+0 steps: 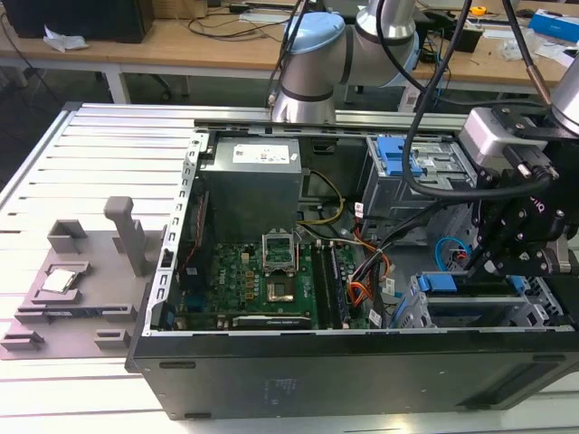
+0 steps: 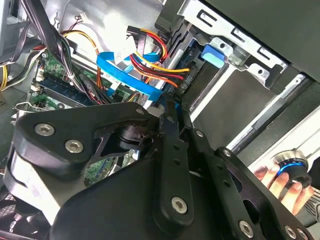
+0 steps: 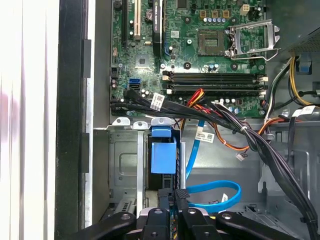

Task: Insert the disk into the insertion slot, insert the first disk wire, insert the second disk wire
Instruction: 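Insert the second disk wire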

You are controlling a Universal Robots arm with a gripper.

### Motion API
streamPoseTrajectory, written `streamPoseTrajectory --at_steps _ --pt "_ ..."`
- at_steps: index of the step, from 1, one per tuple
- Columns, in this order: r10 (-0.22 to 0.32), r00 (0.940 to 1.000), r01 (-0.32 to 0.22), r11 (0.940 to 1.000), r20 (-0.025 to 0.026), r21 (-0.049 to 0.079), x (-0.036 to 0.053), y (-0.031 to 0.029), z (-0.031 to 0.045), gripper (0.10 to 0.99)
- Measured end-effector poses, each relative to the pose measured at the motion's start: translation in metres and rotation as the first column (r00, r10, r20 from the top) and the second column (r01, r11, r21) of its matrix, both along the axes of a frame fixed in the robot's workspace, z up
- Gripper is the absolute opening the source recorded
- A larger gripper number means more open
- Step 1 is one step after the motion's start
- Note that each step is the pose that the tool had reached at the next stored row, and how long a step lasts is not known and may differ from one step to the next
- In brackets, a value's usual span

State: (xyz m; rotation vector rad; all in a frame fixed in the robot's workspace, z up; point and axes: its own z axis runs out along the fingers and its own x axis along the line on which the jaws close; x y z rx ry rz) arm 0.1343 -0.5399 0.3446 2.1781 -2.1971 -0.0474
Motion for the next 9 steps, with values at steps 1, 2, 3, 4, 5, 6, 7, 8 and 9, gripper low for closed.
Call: streamPoseTrajectory --at_steps 1,2,3,4,5,6,7,8,9 --pt "0.000 1.0000 0.000 1.0000 0.0000 0.000 0.0000 0.0000 0.0001 0.165" --pt "0.000 1.0000 0.000 1.0000 0.0001 0.000 0.0000 0.0000 0.0000 0.165" --pt "0.000 1.0000 0.000 1.0000 0.0000 -0.001 0.0000 0.0000 -0.0004 0.165" --pt "0.000 1.0000 0.000 1.0000 -0.0001 0.000 0.0000 0.0000 -0.0010 0.165" --pt "0.000 1.0000 0.000 1.0000 -0.0002 0.000 0.0000 0.0000 -0.0013 0.165" --pt "0.000 1.0000 0.000 1.0000 -0.0004 0.000 0.0000 0.0000 -0.0018 0.165" --pt "0.000 1.0000 0.000 1.0000 -0.0005 0.000 0.0000 0.0000 -0.0021 0.165" --pt "0.000 1.0000 0.000 1.0000 -0.0006 0.000 0.0000 0.0000 -0.0027 0.165" --pt "0.000 1.0000 0.000 1.0000 -0.0006 0.000 0.0000 0.0000 -0.0031 0.165"
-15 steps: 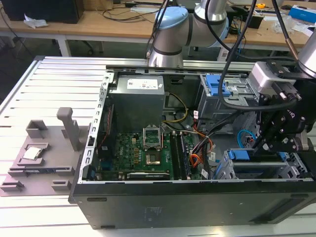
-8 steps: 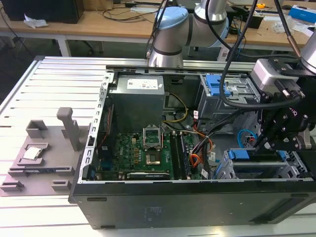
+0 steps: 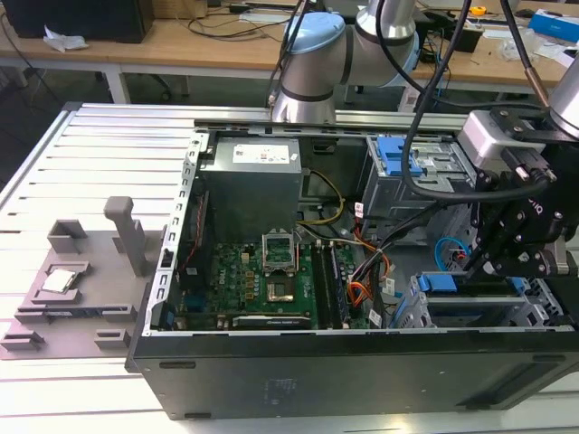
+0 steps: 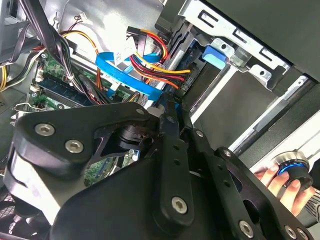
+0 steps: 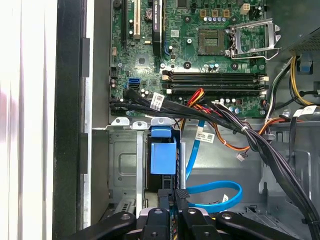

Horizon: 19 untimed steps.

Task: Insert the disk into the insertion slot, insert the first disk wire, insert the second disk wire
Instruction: 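Insert the second disk wire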

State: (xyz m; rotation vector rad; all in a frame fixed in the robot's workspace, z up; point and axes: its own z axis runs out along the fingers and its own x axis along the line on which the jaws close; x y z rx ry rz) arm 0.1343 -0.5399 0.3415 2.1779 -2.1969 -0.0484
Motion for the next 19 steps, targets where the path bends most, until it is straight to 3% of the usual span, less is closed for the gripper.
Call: streamPoseTrajectory --at_steps 9,13,14,17,19 --pt "0.000 1.0000 0.000 1.0000 -0.0006 0.001 0.0000 0.0000 -0.0047 0.165" --pt "0.000 1.0000 0.000 1.0000 -0.0007 0.001 0.0000 0.0001 -0.0036 0.239" --pt "0.000 1.0000 0.000 1.0000 -0.0007 0.001 0.0000 0.0004 0.0077 0.239" --pt "0.000 1.0000 0.000 1.0000 -0.0007 0.001 0.0000 0.0031 0.0199 0.227" --pt "0.000 1.0000 0.000 1.0000 -0.0007 0.001 0.0000 0.0044 0.0286 0.106"
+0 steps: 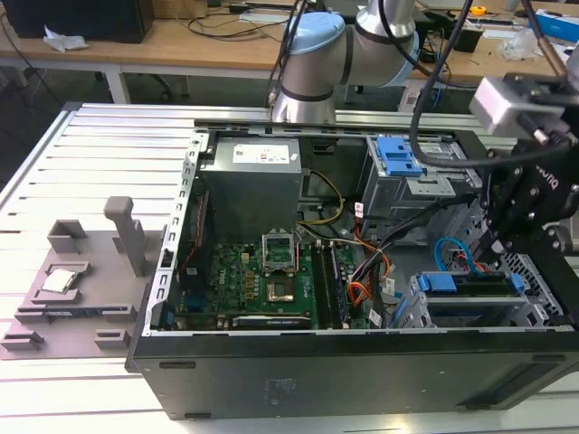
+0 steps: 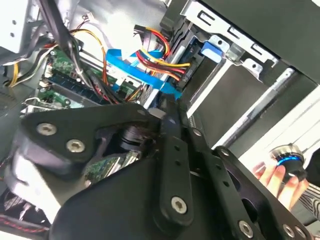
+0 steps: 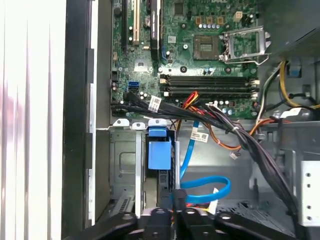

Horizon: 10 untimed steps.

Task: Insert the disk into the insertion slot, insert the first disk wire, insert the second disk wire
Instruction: 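Insert the second disk wire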

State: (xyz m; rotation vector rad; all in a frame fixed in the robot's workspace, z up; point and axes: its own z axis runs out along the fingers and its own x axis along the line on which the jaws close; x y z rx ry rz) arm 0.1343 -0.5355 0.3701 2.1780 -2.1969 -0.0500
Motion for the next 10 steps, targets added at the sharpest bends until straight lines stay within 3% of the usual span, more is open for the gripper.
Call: streamPoseTrajectory --at_steps 5,10 --pt "0.000 1.0000 0.000 1.0000 0.0002 0.000 0.0000 0.0009 0.0223 0.106" --pt "0.000 1.0000 0.000 1.0000 0.0002 0.000 0.0000 0.0009 0.0236 0.106"
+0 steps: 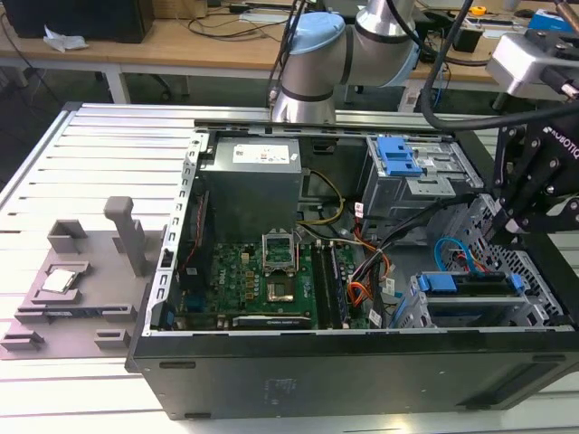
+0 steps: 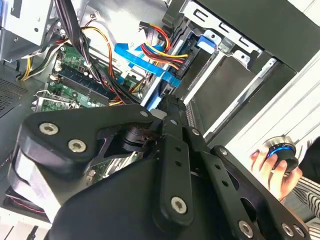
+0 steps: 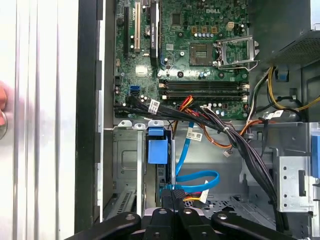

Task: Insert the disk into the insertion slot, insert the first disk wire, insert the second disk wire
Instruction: 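Insert the second disk wire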

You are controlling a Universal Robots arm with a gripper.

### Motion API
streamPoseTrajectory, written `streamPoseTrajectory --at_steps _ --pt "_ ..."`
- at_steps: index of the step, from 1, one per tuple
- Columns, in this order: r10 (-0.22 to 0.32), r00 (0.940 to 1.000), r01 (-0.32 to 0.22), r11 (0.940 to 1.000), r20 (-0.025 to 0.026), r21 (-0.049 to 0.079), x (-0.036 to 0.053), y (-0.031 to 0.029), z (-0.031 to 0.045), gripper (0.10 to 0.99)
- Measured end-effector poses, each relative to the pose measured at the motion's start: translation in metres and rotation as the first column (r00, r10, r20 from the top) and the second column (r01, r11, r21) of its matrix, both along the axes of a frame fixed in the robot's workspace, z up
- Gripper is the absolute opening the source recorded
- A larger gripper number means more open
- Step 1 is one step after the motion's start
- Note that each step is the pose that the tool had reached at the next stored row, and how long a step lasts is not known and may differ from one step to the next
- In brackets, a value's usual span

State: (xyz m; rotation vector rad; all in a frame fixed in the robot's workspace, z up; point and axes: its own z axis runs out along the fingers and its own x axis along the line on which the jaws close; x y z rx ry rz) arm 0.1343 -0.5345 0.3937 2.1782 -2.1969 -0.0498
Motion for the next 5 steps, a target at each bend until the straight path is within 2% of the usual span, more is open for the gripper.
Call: streamPoseTrajectory --at_steps 5 --pt "0.000 1.0000 0.000 1.0000 0.0000 0.000 0.0000 0.0000 0.0002 0.106"
